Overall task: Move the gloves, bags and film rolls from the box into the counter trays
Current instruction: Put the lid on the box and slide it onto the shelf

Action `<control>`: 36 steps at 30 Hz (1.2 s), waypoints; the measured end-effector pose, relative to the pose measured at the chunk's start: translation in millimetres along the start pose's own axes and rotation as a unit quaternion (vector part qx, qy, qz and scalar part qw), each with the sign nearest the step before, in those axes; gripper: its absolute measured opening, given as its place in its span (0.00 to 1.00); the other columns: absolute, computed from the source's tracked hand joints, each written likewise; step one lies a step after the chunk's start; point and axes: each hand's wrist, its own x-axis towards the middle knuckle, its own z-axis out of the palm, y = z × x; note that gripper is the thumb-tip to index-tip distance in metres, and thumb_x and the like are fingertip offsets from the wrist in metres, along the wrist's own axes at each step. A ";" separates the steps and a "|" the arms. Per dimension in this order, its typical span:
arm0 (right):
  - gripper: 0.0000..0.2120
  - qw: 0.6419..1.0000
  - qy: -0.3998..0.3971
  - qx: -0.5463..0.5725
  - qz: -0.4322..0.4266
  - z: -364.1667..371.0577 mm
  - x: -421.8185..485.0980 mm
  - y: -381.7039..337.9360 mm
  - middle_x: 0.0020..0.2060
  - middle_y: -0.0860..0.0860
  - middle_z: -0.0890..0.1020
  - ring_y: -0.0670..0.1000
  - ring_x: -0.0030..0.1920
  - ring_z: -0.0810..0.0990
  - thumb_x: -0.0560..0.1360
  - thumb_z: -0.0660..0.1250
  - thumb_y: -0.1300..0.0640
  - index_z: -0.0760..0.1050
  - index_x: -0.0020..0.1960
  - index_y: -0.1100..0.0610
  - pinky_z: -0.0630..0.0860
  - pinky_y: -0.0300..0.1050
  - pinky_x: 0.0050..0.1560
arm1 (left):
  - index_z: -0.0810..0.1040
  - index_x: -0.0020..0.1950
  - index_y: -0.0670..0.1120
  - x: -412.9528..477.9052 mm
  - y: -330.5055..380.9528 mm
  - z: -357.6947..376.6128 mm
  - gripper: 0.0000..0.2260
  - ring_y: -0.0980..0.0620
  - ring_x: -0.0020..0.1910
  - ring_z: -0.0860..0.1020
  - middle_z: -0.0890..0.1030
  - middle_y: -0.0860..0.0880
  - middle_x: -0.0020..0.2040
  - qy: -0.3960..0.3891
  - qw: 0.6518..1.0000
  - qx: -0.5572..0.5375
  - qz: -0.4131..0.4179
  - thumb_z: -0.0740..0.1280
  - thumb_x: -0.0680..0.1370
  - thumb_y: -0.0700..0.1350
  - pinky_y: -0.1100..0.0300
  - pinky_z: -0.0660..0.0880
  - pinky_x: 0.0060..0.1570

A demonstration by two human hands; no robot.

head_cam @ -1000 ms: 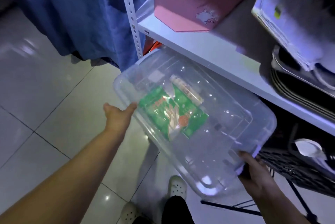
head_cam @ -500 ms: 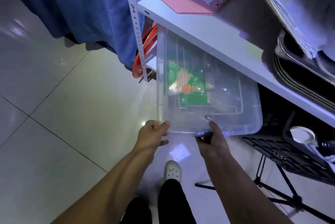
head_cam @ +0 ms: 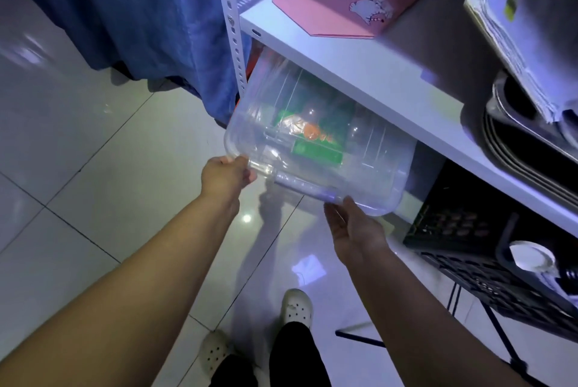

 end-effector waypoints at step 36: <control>0.11 0.995 -0.060 -0.067 0.051 75.1 62.1 -34.5 0.43 0.58 0.76 0.53 0.39 0.83 0.80 0.59 0.63 0.69 0.59 0.69 0.82 0.48 0.50 | 0.69 0.57 0.44 70.1 48.4 84.9 0.11 0.43 0.44 0.79 0.78 0.42 0.48 -0.053 0.965 0.224 0.126 0.64 0.76 0.40 0.51 0.78 0.45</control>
